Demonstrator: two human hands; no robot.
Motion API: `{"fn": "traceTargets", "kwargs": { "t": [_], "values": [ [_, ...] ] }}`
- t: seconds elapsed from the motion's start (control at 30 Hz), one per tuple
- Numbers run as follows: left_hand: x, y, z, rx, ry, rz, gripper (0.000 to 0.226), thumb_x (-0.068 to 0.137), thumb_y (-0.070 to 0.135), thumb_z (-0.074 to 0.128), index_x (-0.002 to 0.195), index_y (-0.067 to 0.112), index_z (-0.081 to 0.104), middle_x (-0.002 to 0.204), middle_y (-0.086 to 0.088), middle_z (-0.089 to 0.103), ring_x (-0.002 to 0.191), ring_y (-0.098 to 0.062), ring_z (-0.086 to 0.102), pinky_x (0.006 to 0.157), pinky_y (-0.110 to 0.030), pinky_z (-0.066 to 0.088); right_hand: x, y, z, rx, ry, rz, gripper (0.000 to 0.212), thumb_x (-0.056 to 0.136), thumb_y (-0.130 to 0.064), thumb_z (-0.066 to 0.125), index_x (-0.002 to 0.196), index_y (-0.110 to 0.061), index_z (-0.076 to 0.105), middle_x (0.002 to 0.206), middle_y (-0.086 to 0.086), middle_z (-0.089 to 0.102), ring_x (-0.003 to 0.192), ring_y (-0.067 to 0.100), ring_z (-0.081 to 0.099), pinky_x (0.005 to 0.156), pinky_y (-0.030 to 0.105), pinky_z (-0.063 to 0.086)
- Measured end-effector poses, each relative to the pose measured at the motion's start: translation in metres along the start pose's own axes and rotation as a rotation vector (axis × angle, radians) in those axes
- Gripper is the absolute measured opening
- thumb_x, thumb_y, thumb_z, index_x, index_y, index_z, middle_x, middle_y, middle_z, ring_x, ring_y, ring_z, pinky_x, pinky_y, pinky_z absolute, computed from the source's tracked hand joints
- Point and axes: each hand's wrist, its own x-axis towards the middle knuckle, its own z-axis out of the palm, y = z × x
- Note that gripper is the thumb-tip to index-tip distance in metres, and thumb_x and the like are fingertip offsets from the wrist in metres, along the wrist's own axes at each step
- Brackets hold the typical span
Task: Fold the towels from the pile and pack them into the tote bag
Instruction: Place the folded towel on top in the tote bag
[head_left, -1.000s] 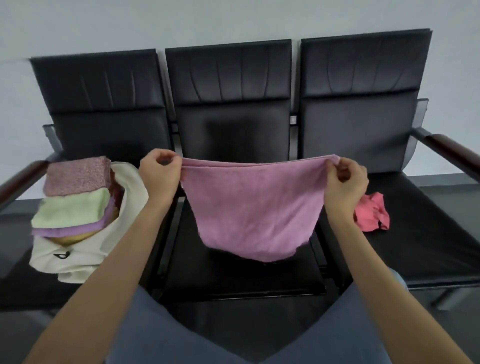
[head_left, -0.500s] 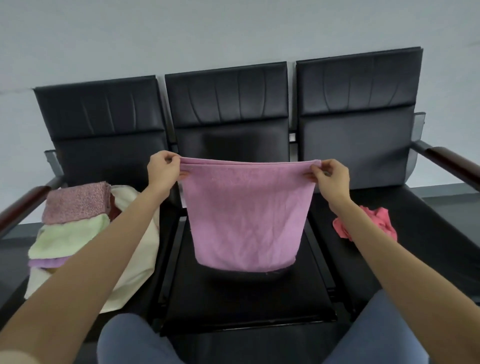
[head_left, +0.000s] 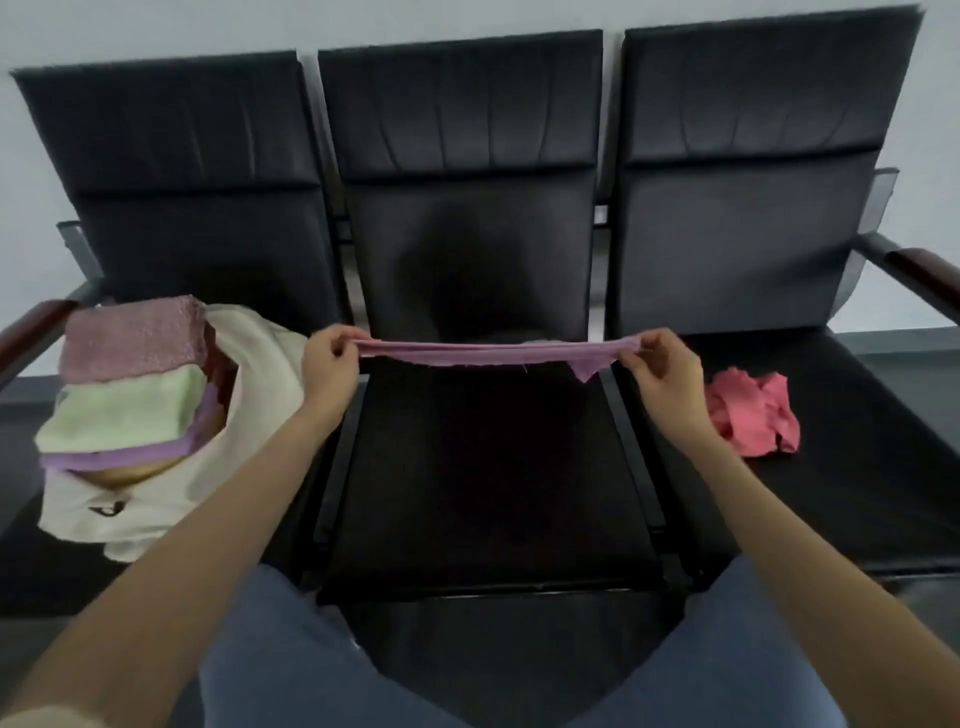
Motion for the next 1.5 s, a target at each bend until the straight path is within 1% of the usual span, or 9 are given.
{"fn": "traceTargets", "kwargs": {
  "t": [0.23,0.4,0.57,0.83,1.0,1.1,1.27,1.4,1.5],
  "values": [
    [-0.105,-0.148,0.001,0.261,-0.384,-0.278,0.040,0.083,-0.016,0.050,0.071,0.018,0.068,0.090,-0.014,0.072,0.080,-0.023,0.064,0.077,-0.030,0.050,-0.127,0.097,0.031,-0.152,-0.215,0.286,0.012,0.087,-0.004,0.067,0.082,-0.013,0.060,0.076,-0.002,0.064,0.065,-0.007,0.056,0.064,0.007,0.043],
    [-0.141,-0.187,-0.019,0.587,-0.642,-0.165,0.028,0.082,-0.008,0.057,0.082,0.015,0.074,0.090,-0.007,0.066,0.088,-0.020,0.063,0.079,-0.020,0.044,-0.162,0.116,0.035,-0.151,-0.332,0.374,0.010,0.085,-0.004,0.069,0.080,-0.009,0.061,0.076,0.008,0.068,0.070,0.017,0.062,0.070,0.031,0.052],
    [-0.149,-0.152,-0.013,0.971,-0.819,0.025,0.023,0.079,0.006,0.057,0.100,0.009,0.066,0.108,-0.012,0.046,0.104,-0.031,0.048,0.086,-0.038,0.046,-0.163,0.109,0.030,-0.178,-0.376,0.338,0.014,0.082,-0.004,0.072,0.078,-0.015,0.064,0.073,0.002,0.068,0.066,0.011,0.062,0.066,0.018,0.051],
    [-0.207,-0.077,0.095,0.423,-0.943,0.421,0.053,0.077,0.034,0.074,0.122,0.012,0.056,0.118,-0.006,0.053,0.106,-0.021,0.049,0.089,-0.035,0.043,-0.159,0.102,0.023,-0.232,-0.441,0.190,0.012,0.072,-0.006,0.080,0.081,-0.006,0.072,0.077,0.000,0.061,0.068,0.009,0.056,0.061,0.009,0.045],
    [-0.225,-0.065,0.146,0.280,-0.907,0.384,0.028,0.084,0.024,0.070,0.106,0.009,0.062,0.104,-0.005,0.061,0.094,-0.021,0.055,0.078,-0.039,0.047,-0.152,0.104,0.016,-0.218,-0.589,0.158,0.011,0.074,-0.011,0.080,0.081,-0.015,0.073,0.077,0.000,0.065,0.068,0.016,0.060,0.062,0.016,0.048],
    [-0.232,-0.065,0.156,0.269,-0.920,0.350,0.020,0.085,0.014,0.064,0.103,0.007,0.062,0.100,-0.009,0.063,0.089,-0.028,0.060,0.071,-0.040,0.047,-0.132,0.115,0.013,-0.206,-0.582,0.286,0.007,0.079,-0.017,0.077,0.080,-0.011,0.073,0.075,0.000,0.070,0.066,0.009,0.062,0.068,0.023,0.051],
    [-0.232,-0.059,0.157,0.256,-0.881,0.343,0.013,0.094,0.019,0.055,0.095,0.006,0.055,0.091,-0.010,0.064,0.075,-0.028,0.058,0.062,-0.038,0.044,-0.069,0.170,0.039,-0.318,-0.233,0.629,0.024,0.091,-0.025,0.060,0.077,-0.006,0.064,0.077,0.011,0.068,0.068,0.026,0.068,0.072,0.048,0.058],
    [-0.230,-0.051,0.145,0.196,-0.776,0.248,0.022,0.098,0.022,0.050,0.082,0.006,0.051,0.064,0.002,0.049,0.054,-0.021,0.046,0.051,-0.034,0.033,-0.034,0.186,0.065,-0.261,-0.227,0.883,0.026,0.088,-0.024,0.058,0.090,0.002,0.054,0.092,0.023,0.066,0.065,0.034,0.069,0.054,0.042,0.059],
    [-0.226,-0.049,0.134,0.159,-0.755,0.218,0.026,0.096,0.024,0.047,0.075,0.010,0.045,0.056,0.009,0.039,0.049,-0.018,0.039,0.049,-0.031,0.029,-0.024,0.185,0.079,-0.239,-0.237,0.881,0.013,0.082,-0.016,0.059,0.079,-0.008,0.049,0.090,0.020,0.064,0.067,0.034,0.068,0.054,0.044,0.058]
  ]
}}
